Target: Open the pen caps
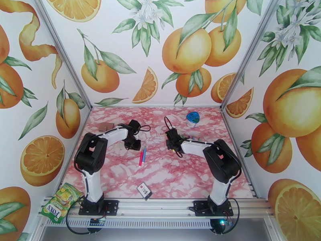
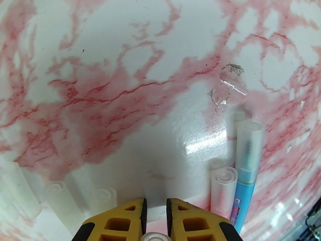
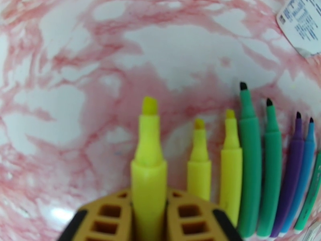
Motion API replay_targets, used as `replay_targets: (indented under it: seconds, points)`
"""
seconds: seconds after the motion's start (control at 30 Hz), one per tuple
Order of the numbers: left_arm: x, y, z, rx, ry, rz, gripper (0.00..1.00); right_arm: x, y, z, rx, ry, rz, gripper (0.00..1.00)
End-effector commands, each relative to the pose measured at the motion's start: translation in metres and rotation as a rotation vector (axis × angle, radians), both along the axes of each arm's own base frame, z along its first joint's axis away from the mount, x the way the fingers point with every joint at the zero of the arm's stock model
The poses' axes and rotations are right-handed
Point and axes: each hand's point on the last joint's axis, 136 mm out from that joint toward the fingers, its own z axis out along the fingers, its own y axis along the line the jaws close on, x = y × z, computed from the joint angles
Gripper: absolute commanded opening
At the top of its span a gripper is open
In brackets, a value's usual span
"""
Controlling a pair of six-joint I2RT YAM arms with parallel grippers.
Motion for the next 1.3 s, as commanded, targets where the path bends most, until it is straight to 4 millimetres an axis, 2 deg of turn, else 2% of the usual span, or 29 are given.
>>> replay_targets:
  seconds: [0.0, 0.2, 0.4, 0.7, 0.87, 0.97, 1.27]
  points:
    - [0.007, 0.005, -0.003, 0.045, -0.010, 0.005, 0.23, 0.005, -0.005, 0.000, -0.040, -0.004, -0.012, 0.23]
    - [0.008, 0.007, -0.002, 0.062, -0.016, 0.008, 0.29, 0.005, -0.007, 0.000, -0.056, -0.001, -0.011, 0.26]
    - [0.011, 0.006, 0.006, 0.054, -0.033, 0.010, 0.30, 0.005, -0.008, 0.007, -0.060, -0.005, -0.009, 0.30]
    - [0.023, -0.012, 0.042, -0.064, -0.105, 0.001, 0.30, -0.001, 0.005, 0.044, 0.013, -0.063, 0.046, 0.40]
    - [0.034, -0.018, 0.058, -0.115, -0.143, 0.013, 0.30, -0.008, 0.026, 0.059, 0.098, -0.072, 0.116, 0.39]
    - [0.041, -0.016, 0.065, -0.139, -0.169, 0.038, 0.30, -0.017, 0.046, 0.066, 0.165, -0.070, 0.177, 0.39]
    - [0.051, 0.001, 0.084, -0.253, -0.239, 0.118, 0.31, -0.054, 0.121, 0.063, 0.255, -0.012, 0.388, 0.43]
